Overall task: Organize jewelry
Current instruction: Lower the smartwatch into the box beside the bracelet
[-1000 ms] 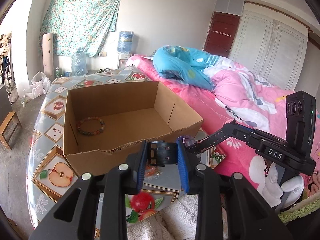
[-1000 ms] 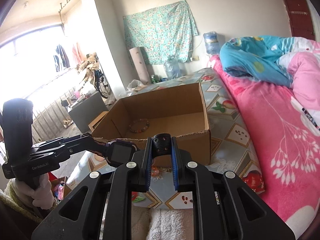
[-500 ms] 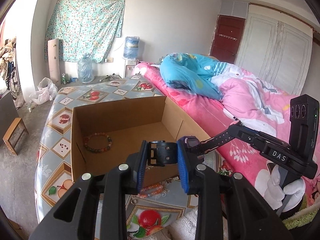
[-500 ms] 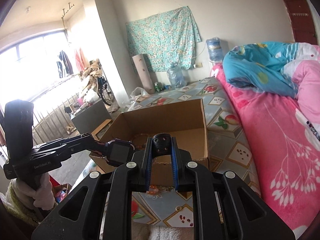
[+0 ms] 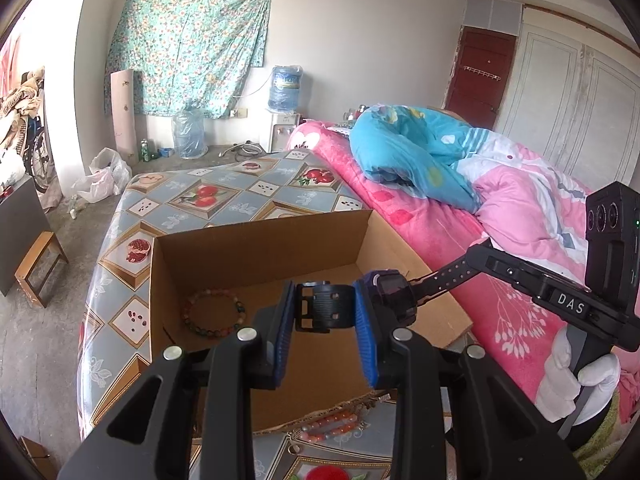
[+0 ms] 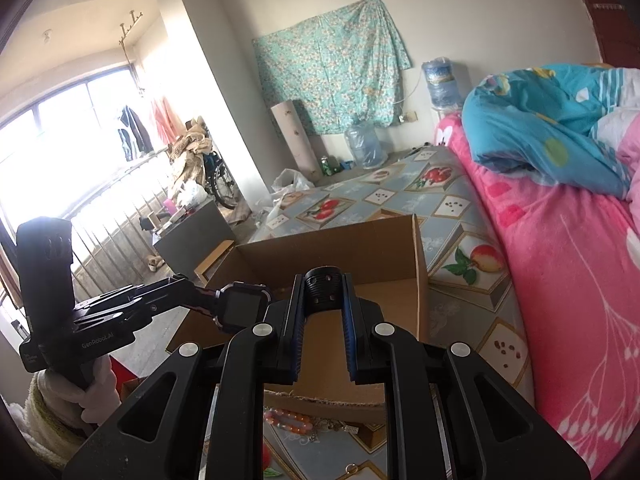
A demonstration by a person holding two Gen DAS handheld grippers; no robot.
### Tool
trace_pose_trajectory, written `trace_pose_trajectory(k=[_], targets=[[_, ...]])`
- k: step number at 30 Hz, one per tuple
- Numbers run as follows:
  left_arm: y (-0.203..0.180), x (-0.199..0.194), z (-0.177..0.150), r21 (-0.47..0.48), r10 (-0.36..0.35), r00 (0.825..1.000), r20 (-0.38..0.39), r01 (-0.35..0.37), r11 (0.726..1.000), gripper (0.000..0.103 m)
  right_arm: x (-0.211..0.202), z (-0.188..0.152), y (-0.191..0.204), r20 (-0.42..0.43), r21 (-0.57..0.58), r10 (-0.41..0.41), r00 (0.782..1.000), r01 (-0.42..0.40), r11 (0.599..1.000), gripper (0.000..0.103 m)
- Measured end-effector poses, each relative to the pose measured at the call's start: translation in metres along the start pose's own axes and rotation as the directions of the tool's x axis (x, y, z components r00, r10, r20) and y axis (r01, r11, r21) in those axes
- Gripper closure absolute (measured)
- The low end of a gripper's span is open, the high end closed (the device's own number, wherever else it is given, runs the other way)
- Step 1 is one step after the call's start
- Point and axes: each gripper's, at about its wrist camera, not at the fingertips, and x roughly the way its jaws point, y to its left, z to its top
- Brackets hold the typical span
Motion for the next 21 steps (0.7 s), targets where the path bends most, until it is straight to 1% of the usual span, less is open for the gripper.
trace_pose_trajectory(k=[4,6,8,10,11,13,15,17,19,21], targets=[[0.01,0.023,0.01,-0.001,0.018,0.998,-0.054,-0.018,1.0,0.076,0.028,0.016,0.0,-0.067,-0.055,-0.007,0.998,0.003,0.998,0.088],[0.017,0.039,0.014,-0.003,0.015,0.995,-0.103,-0.016,1.0,0.076,0.046,0.026,0.0,-0.116,-0.076,-0.012,0.993,0.003,0.997,0.088],[0.026,0.057,0.018,-0.019,0.011,0.987,-0.163,-0.015,1.0,0.076,0.067,0.035,0.0,-0.177,-0.101,-0.017,0.984,-0.001,0.995,0.088],[0.038,0.078,0.021,-0.046,-0.001,0.973,-0.229,-0.01,0.999,0.076,0.091,0.043,0.0,-0.251,-0.128,-0.031,0.968,-0.002,0.992,0.088],[0.043,0.088,0.022,-0.066,-0.011,0.966,-0.259,-0.006,0.998,0.076,0.103,0.047,0.001,-0.291,-0.143,-0.038,0.956,-0.004,0.99,0.088],[0.053,0.108,0.025,-0.105,-0.037,0.945,-0.325,0.002,0.994,0.076,0.127,0.049,0.003,-0.372,-0.19,-0.076,0.925,0.005,0.982,0.088],[0.06,0.126,0.027,-0.121,-0.037,0.924,-0.381,-0.01,0.993,0.076,0.147,0.049,0.006,-0.427,-0.247,-0.121,0.896,0.013,0.969,0.088],[0.065,0.142,0.026,-0.149,-0.054,0.897,-0.438,-0.014,0.989,0.075,0.164,0.045,0.005,-0.475,-0.282,-0.152,0.867,0.013,0.959,0.088],[0.071,0.159,0.023,-0.183,-0.065,0.866,-0.496,-0.031,0.983,0.075,0.181,0.041,0.003,-0.525,-0.314,-0.183,0.831,0.01,0.949,0.088],[0.074,0.173,0.023,-0.207,-0.087,0.841,-0.534,-0.03,0.978,0.074,0.193,0.038,0.002,-0.543,-0.351,-0.224,0.809,0.023,0.936,0.087]])
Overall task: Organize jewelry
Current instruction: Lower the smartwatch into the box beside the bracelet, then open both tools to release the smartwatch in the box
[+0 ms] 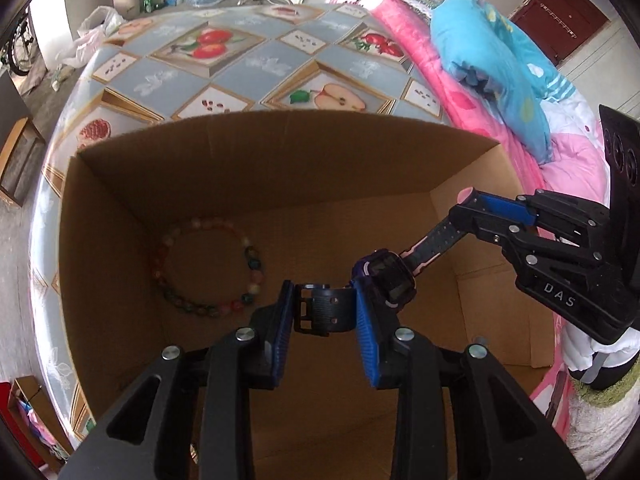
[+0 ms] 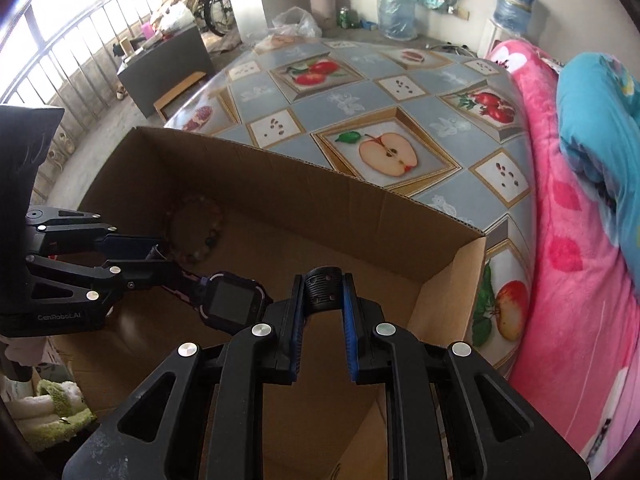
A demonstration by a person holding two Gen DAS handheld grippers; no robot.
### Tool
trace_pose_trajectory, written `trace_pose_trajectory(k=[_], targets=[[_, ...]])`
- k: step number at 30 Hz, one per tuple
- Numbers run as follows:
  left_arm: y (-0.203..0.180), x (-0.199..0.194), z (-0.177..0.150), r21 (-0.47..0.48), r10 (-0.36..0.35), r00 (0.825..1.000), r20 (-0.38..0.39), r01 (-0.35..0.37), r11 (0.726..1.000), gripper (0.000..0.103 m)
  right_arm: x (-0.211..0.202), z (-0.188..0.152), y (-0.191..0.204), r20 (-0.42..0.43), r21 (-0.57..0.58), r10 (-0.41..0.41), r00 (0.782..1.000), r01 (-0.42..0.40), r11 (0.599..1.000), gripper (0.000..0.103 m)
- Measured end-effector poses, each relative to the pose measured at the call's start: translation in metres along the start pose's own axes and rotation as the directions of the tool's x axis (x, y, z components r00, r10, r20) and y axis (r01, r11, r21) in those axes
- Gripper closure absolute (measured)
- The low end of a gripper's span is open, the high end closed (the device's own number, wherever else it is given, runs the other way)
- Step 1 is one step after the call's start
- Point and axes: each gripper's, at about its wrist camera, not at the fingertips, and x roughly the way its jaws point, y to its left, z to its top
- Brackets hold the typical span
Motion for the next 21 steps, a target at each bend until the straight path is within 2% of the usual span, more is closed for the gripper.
trace_pose_trajectory(k=[3,7,8,11,15,21], targets=[[0.0,0.011,0.006,0.0,0.035,0.999,-0.033,-0.035,0.999,0.072,0.01,0.009,0.0,-0.028,-0.021,-0.013,1.0,0.012,1.0,0.086],[-0.002,0.02,0.013,0.019,0.102,0.994,-0.048,-0.101,0.995,0.064,0.02,0.022,0.001,-0.023,-0.062,-0.074,0.997,0.073,0.995,0.079],[-0.002,0.021,0.014,0.021,0.108,0.993,-0.044,-0.107,0.994,0.062,0.021,0.026,0.001,-0.019,-0.068,-0.089,0.996,0.087,0.994,0.076],[0.0,0.022,0.015,0.011,0.101,0.994,-0.042,-0.1,0.995,0.059,0.021,0.029,-0.004,-0.019,-0.056,-0.066,0.998,0.065,0.996,0.075],[-0.002,0.017,0.012,0.026,0.122,0.993,-0.009,-0.121,0.992,0.056,0.017,0.027,-0.005,0.009,-0.057,-0.057,0.998,0.058,0.997,0.067],[-0.007,-0.005,0.006,0.057,0.14,0.986,0.085,-0.145,0.988,0.056,0.003,0.026,-0.016,0.043,0.008,-0.069,0.997,0.069,0.998,0.067]])
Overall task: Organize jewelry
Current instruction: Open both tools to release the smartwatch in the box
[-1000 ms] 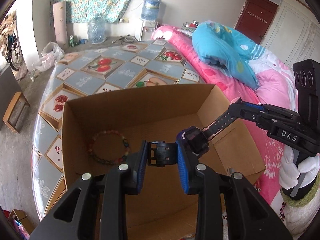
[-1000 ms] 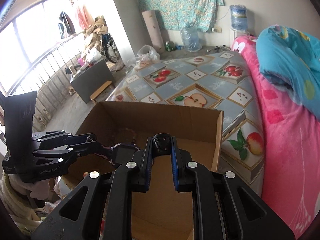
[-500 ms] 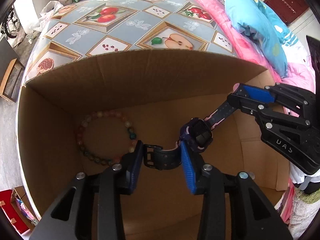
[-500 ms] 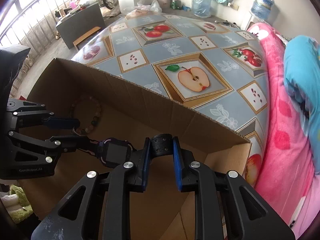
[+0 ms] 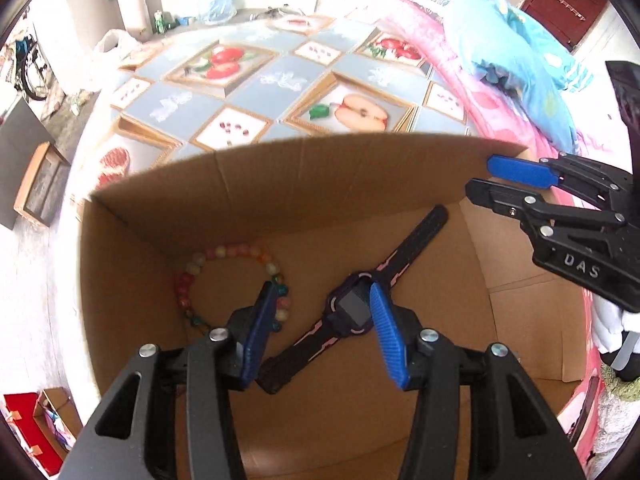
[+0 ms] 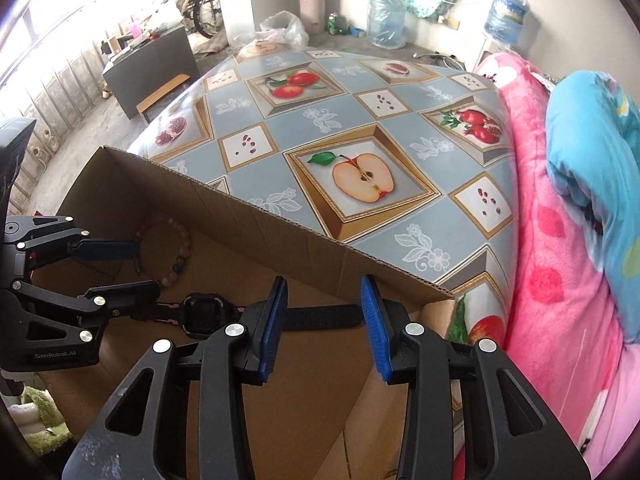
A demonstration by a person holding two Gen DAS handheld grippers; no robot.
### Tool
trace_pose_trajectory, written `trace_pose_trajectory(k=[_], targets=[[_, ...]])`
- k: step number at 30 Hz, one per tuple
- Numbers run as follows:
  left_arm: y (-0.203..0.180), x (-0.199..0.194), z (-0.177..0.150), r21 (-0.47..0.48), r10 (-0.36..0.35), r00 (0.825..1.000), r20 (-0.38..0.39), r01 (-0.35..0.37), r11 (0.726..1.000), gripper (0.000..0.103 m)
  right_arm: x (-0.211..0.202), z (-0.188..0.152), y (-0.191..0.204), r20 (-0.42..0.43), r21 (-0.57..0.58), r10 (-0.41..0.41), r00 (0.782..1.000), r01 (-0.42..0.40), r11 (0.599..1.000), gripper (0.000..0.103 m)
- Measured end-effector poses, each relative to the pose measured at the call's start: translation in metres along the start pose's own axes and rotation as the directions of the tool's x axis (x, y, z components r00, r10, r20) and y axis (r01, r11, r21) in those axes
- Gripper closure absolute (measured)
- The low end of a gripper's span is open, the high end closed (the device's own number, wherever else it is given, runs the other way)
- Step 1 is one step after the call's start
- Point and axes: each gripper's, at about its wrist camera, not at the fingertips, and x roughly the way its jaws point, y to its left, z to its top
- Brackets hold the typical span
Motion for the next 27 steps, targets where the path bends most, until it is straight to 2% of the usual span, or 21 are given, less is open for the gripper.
trace_pose_trajectory(k=[4,7,11,14,16,20,22,24,27], targets=[[0.0,-0.03,-0.007,0.02,0.01,0.995,0.101,-0.012,1.0,0.056,-0.02,-0.002,-0.009,0.043,0.044,-0.008,0.999,0.006,0.999,0.067],[-0.001,-0.059,-0.014,0.033,0.012,0.98,0.197,-0.019,0.999,0.056,-0.038,-0.007,-0.012,0.074,0.081,0.002,0.997,-0.008,0.997,0.067],[0.003,-0.101,-0.035,0.048,0.011,0.937,0.35,-0.029,0.998,0.055,-0.05,-0.013,0.0,0.071,0.081,0.041,0.997,-0.046,0.996,0.067],[0.01,-0.126,-0.056,0.03,0.026,0.894,0.447,-0.044,0.999,0.051,-0.039,-0.018,0.026,-0.005,0.023,0.086,0.996,-0.086,0.996,0.067],[0.019,-0.137,-0.069,0.005,0.038,0.874,0.484,-0.046,0.999,0.049,-0.025,-0.019,0.049,-0.073,-0.039,0.084,0.994,-0.087,0.995,0.067],[0.045,-0.145,-0.096,-0.06,0.063,0.865,0.498,-0.038,0.997,0.048,0.011,-0.023,0.088,-0.199,-0.148,0.056,0.978,-0.086,0.985,0.067],[0.056,-0.147,-0.109,-0.085,0.084,0.861,0.501,-0.047,0.995,0.047,0.028,-0.023,0.098,-0.239,-0.167,0.039,0.97,-0.081,0.983,0.066],[0.066,-0.146,-0.12,-0.103,0.098,0.864,0.494,-0.053,0.993,0.046,0.043,-0.022,0.11,-0.26,-0.223,0.001,0.966,-0.061,0.973,0.064],[0.079,-0.142,-0.133,-0.128,0.128,0.869,0.478,-0.075,0.989,0.046,0.059,-0.024,0.129,-0.255,-0.346,-0.067,0.965,-0.027,0.938,0.057]])
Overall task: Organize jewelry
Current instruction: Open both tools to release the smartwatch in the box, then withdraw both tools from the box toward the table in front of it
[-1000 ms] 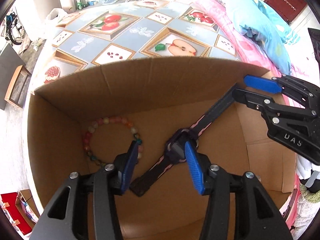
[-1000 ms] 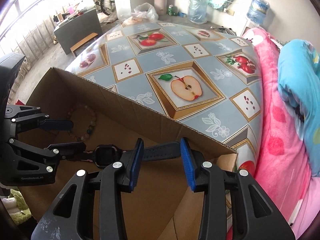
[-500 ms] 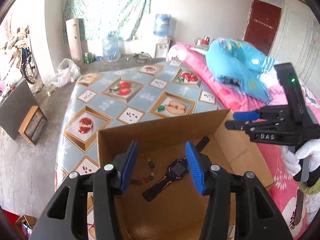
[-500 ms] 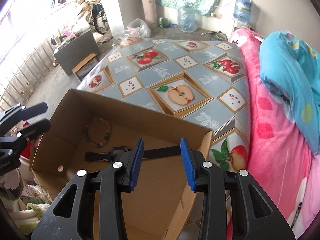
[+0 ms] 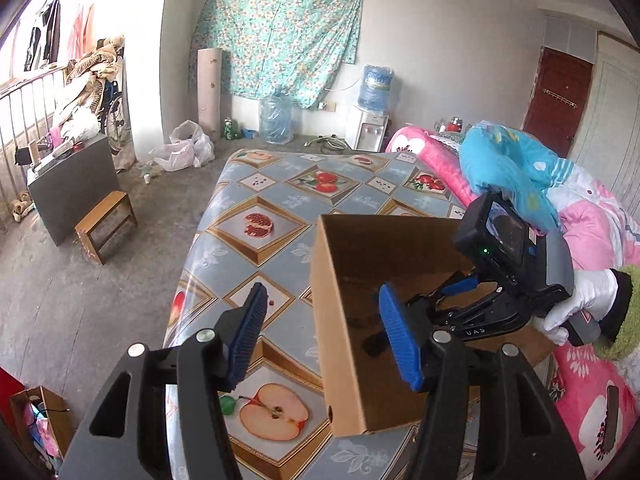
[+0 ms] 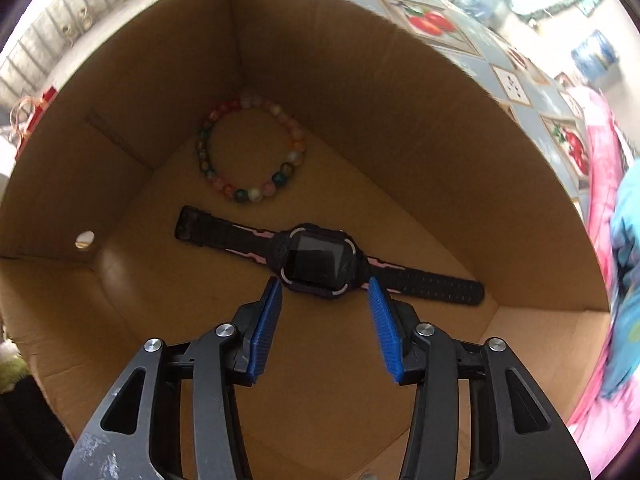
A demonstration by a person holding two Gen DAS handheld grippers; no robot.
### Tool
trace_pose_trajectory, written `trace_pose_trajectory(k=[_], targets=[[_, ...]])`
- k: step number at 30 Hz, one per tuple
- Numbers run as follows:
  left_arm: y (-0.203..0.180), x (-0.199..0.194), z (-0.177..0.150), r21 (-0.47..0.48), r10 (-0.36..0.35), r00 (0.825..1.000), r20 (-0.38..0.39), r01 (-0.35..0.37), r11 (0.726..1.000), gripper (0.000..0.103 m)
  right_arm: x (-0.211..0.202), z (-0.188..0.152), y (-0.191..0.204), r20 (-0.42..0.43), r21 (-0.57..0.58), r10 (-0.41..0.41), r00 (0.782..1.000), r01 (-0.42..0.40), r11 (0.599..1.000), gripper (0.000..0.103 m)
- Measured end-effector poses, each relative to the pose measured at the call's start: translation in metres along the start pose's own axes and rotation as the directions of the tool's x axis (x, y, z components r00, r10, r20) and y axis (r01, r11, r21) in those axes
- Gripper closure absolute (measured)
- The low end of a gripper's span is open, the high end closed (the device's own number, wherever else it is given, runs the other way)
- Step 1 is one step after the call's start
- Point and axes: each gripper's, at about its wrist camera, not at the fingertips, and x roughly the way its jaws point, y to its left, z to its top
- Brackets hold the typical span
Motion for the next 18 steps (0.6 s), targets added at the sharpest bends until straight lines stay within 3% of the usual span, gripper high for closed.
trace_pose_trajectory(k=[6,18], targets=[[0.022,0.002,-0.008,-0.032,0.035,0.999,-0.005,-0.035,0.999,0.046,0.02,0.003,0.016,-0.019,-0.119,-0.088,0.996,0.086,0.989,0.056],[0.022,0.007,-0.011,-0.036,0.032,0.999,-0.018,-0.032,0.999,0.046,0.013,-0.004,-0.012,-0.005,0.008,-0.047,0.999,0.047,0.999,0.055]])
